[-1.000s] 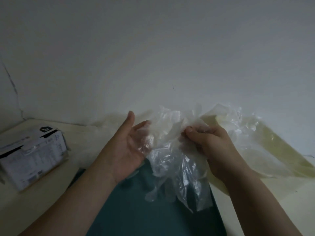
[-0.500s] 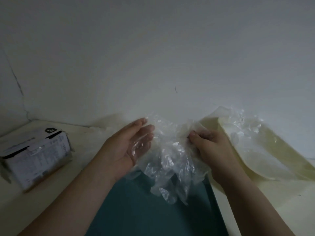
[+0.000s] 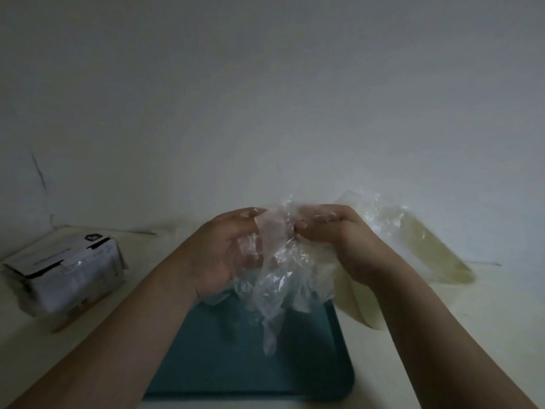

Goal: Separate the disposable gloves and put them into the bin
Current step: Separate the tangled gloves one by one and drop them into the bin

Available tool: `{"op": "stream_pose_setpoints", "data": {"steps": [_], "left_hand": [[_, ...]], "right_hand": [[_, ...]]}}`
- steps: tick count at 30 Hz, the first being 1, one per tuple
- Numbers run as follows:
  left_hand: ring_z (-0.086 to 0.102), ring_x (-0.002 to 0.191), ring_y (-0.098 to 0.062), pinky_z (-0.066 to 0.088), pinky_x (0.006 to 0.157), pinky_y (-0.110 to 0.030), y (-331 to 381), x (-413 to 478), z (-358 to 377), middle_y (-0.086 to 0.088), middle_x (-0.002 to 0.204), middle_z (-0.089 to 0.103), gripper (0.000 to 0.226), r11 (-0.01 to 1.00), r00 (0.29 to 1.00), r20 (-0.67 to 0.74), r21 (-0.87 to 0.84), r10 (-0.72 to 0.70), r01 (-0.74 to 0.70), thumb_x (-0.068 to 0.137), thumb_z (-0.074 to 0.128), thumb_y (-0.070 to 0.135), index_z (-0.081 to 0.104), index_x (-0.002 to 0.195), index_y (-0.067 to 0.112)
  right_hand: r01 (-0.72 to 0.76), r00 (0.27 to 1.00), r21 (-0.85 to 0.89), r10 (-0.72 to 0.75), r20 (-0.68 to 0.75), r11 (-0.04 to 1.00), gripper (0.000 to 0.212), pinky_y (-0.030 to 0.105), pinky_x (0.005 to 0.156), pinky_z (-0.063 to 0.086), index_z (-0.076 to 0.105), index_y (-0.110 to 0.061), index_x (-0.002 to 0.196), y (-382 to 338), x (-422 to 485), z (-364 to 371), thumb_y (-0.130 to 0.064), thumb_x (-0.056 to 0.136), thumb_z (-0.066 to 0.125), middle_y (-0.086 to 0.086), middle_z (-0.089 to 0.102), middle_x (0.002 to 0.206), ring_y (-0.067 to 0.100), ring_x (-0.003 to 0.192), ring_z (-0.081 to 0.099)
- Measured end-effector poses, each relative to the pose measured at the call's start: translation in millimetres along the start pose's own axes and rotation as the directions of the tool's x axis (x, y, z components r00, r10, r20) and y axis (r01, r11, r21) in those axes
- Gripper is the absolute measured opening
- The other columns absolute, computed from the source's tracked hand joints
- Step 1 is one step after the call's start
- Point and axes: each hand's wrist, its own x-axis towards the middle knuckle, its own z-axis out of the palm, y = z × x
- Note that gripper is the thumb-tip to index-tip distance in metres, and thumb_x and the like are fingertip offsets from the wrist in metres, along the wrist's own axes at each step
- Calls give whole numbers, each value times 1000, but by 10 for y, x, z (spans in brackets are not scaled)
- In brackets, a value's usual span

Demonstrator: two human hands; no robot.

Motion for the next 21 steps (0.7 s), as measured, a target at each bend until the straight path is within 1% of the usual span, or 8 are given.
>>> {"op": "stream_pose_setpoints", "data": {"steps": [3, 5, 7, 10, 13, 16, 19, 21], "left_hand": [[74, 97, -25, 62, 79, -38, 1, 23, 149, -9, 112, 76, 27, 997, 999, -15, -59, -52, 51, 93, 70, 31, 81, 110, 13], [72, 108, -28, 56, 100, -47, -35, 57, 221, -8, 121, 74, 42, 992, 993, 3, -50, -116, 116, 94, 73, 42, 77, 122, 11], [66, 114, -32, 46, 113, -51, -113, 105, 345, -13, 126, 68, 43, 984, 987, 67, -93, -145, 150, 96, 74, 31, 71, 129, 3], [72, 92, -27, 58, 91, -42, -155, 207, 498, -12, 104, 72, 13, 974, 995, 21, -205, -94, 97, 93, 69, 14, 76, 101, 7], [78, 81, -22, 66, 70, -38, -72, 348, 673, -11, 97, 78, 13, 956, 998, -15, -288, -68, 61, 88, 67, 13, 79, 88, 8], [78, 84, -23, 66, 67, -35, 55, 467, 789, -14, 108, 78, 13, 998, 998, -22, -46, -52, 51, 99, 62, 13, 73, 105, 9], [79, 87, -20, 58, 56, -25, 183, 487, 796, -9, 113, 79, 14, 969, 1000, -29, 248, 1, 6, 103, 60, 20, 69, 111, 14], [78, 85, -20, 54, 55, -24, 249, 460, 753, -8, 113, 80, 15, 935, 1000, -13, 353, 24, -18, 103, 59, 23, 69, 111, 15]], "right_hand": [[-10, 999, 6, 11, -53, 1000, 17, 35, 71, 53, 78, -16, 79, -101, -141, -123, -13, 94, 70, 9, 71, 78, 22, 71, 67], [-22, 990, -40, 16, -139, 999, 14, 39, 72, 55, 79, -6, 85, -144, -172, -205, -10, 96, 70, 20, 72, 82, 26, 73, 67], [-34, 978, -50, 23, -207, 998, 14, 42, 72, 55, 78, -1, 89, -179, -232, -341, -10, 96, 71, 31, 71, 89, 30, 74, 66], [-51, 961, -82, 26, -274, 995, 17, 32, 55, 50, 78, -3, 88, -223, -274, -611, -15, 97, 70, 18, 68, 71, 20, 59, 59], [-84, 914, -210, -9, -405, 974, 21, 26, 45, 39, 75, 1, 87, -206, -260, -979, -16, 96, 68, 7, 64, 66, 15, 51, 49], [-162, 865, -369, -48, -500, 915, 25, 23, 46, 39, 71, 2, 83, -112, -116, -1339, -18, 95, 64, 10, 67, 65, 13, 48, 50], [-256, 887, -613, -69, -456, 748, 31, 28, 56, 41, 63, -6, 71, 45, 88, -1605, -24, 96, 55, 13, 69, 71, 19, 57, 53], [-316, 907, -733, -34, -419, 602, 30, 30, 65, 48, 60, -22, 69, 173, 218, -1702, -32, 97, 53, 1, 68, 74, 20, 70, 61]]}}
